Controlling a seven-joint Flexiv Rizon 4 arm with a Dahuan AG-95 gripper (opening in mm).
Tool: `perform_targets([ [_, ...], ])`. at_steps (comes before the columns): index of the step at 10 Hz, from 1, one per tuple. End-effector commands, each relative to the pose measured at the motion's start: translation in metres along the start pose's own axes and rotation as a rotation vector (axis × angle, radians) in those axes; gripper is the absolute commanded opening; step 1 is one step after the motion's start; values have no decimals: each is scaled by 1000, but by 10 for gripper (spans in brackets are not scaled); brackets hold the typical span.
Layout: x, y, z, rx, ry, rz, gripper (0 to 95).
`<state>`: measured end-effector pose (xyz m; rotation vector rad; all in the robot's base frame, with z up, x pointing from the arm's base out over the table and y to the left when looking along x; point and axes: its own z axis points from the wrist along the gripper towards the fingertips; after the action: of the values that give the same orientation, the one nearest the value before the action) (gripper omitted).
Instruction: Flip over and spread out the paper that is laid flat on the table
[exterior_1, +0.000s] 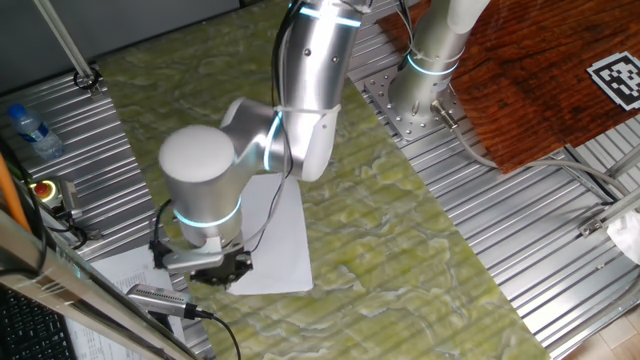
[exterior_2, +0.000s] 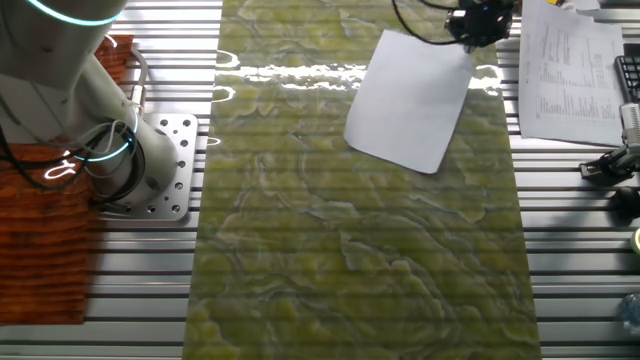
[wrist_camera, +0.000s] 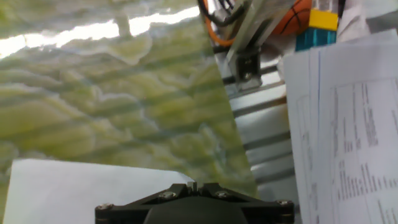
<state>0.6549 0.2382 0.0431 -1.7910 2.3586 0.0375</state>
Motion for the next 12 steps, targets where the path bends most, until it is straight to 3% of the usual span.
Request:
perform_targets([
  [1, 2, -2, -7, 1, 20, 8, 0],
  [4, 24, -16, -33, 0, 48, -19, 0],
  [5, 43, -23, -47, -9, 51, -19, 0],
  [8, 68, -28, -77, -25, 78, 17, 0],
  [12, 64, -16, -117, -59, 113, 79, 0],
])
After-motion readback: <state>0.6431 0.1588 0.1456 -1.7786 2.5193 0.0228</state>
